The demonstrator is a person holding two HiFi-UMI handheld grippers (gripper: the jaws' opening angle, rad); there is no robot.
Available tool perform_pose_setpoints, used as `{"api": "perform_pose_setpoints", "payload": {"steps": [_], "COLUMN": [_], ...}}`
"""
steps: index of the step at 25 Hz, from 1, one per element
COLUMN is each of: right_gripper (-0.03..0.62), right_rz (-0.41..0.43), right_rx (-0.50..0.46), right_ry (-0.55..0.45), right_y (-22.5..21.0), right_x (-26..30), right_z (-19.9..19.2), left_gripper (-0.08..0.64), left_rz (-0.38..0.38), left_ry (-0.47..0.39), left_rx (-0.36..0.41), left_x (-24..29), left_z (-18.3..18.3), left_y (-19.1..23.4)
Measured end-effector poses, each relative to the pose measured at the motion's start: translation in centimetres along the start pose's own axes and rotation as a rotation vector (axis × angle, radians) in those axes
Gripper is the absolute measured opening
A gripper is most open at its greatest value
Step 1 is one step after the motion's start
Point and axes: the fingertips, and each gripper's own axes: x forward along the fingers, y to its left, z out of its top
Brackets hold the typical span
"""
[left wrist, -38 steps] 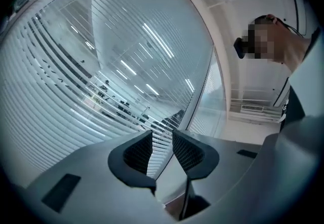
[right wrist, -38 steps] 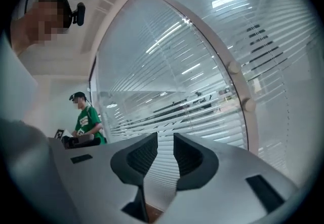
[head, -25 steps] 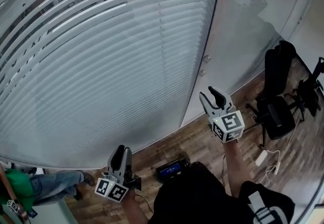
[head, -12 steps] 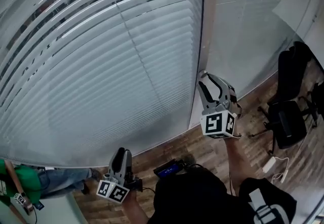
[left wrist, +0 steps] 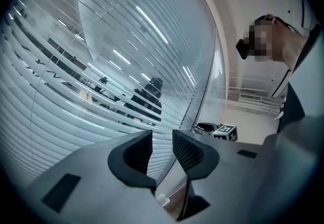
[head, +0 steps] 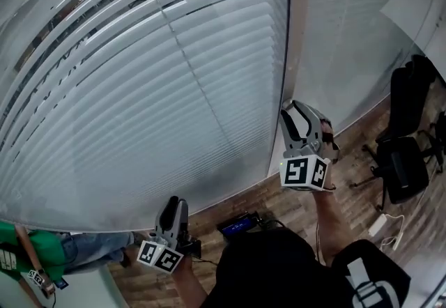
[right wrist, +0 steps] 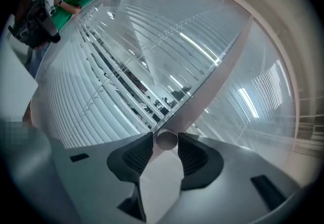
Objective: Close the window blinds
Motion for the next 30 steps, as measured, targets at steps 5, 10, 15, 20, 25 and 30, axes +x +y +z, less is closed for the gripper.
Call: {"api": "perform_pose_setpoints", "payload": {"steps": [5, 10, 15, 20, 25, 30], "right_gripper": [0.129, 0.127, 0.127, 0.127, 0.136, 0.161], "right_rz": [0.002, 0.063, 0.137, 0.2, 0.226, 0.067], "right_rx": [0.039, 0.367, 0.729, 1.112, 0.982, 0.327], "right_ry": [0.039, 0.025, 0.001, -0.03, -0.067, -0.01], "right_y": [-0.8, -1.4, -1.8, -2.0, -1.2, -1.2], "right_x": [-0.1, -0.3, 0.2, 0.4, 0.4, -0.3], "right_z": [-0.4, -0.8, -1.5, -2.2, -1.0, -0.4], "left_gripper": [0.135, 0.133, 0.135, 0.134, 0.134, 0.134], "left_rz": [-0.017, -0.037, -0.032, -0.041, -0.036, -0.049], "left_ry": [0.005, -0.008, -0.021, -0.026, -0.029, -0.017], "left_rx": [-0.008, -0.006, -0.014, -0.024, -0.026, -0.027], "left_x": [0.0, -0.4, -0.6, -0.6, -1.1, -0.5], "left_z": [0.4, 0.8, 0.8, 0.6, 0.9, 0.5], "left_y": [0.1, 0.1, 0.5, 0.3, 0.7, 0.6]}}
